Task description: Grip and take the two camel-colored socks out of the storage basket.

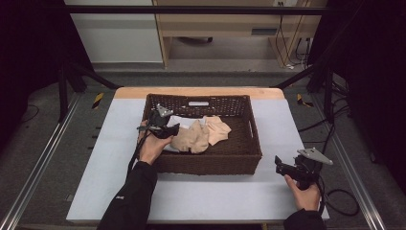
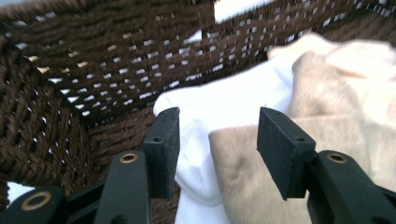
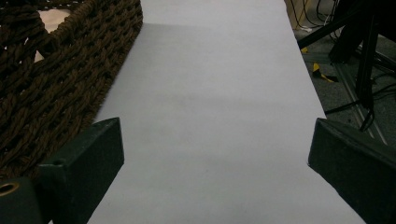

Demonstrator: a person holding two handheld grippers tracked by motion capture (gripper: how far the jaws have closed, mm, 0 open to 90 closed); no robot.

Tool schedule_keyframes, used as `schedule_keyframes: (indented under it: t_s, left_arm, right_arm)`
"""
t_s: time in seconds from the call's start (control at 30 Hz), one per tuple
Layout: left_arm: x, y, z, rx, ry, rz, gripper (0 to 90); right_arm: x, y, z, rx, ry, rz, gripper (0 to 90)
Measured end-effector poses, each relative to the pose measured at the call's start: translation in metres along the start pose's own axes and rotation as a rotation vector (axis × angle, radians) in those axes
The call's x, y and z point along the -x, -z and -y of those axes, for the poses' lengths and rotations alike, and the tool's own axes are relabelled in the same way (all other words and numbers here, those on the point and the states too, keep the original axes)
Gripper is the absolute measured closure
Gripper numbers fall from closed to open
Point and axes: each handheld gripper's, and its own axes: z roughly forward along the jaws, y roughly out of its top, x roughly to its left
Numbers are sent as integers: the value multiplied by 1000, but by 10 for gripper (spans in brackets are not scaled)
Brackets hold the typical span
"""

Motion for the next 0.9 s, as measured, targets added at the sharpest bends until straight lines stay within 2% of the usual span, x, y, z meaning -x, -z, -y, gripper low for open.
schedule_keyframes:
  t_s: [0.2,0.27,0.4,0.53,0.67,0.77,0.9]
  left_arm:
    - [2,-4,2,-51,-26,28,513]
    - [1,-7,3,-79,-8,48,519]
    - [2,-12,5,-126,-21,66,503]
    - [4,-15,5,-176,-48,91,594]
    - [4,-13,5,-178,-50,97,742]
    - [6,-11,4,-168,-68,100,814]
    - [6,-6,2,-130,-67,97,833]
  right_arm:
    - [0,-1,1,-10,-1,-3,39]
    - [0,-1,2,-11,0,-3,39]
    - [0,-1,2,-10,-1,-1,39]
    - [0,-1,2,-13,-1,-1,39]
    - [-1,-2,2,-13,8,-1,41]
    - [-1,-2,2,-17,8,0,41]
    - [-1,-2,2,-16,11,1,41]
